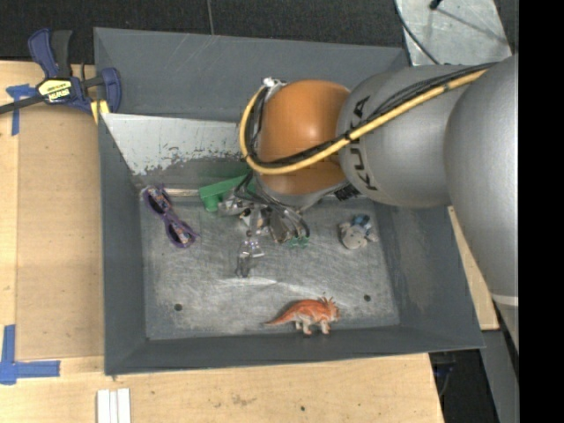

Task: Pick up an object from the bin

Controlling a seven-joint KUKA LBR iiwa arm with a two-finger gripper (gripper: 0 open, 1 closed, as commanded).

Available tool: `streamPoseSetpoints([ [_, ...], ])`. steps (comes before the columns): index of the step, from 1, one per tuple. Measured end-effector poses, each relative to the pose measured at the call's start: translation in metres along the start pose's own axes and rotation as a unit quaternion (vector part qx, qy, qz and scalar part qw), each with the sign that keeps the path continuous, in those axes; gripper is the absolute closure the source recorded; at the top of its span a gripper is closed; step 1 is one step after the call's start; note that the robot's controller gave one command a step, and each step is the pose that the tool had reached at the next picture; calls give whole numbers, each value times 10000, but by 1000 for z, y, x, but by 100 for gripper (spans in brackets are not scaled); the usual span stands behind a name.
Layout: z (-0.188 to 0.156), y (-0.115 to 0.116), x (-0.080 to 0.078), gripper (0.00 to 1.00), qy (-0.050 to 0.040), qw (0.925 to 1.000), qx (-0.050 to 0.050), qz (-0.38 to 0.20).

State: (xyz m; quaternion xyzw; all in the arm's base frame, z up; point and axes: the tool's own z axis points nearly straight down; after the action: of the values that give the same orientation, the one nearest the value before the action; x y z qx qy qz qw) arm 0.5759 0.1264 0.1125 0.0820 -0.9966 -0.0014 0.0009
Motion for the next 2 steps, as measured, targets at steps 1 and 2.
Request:
streamPoseSetpoints([
  [1,11,-31,-9,0,-33,9996,38,284],
  [2,25,-19,-16,0,-11,9987,-5,507],
])
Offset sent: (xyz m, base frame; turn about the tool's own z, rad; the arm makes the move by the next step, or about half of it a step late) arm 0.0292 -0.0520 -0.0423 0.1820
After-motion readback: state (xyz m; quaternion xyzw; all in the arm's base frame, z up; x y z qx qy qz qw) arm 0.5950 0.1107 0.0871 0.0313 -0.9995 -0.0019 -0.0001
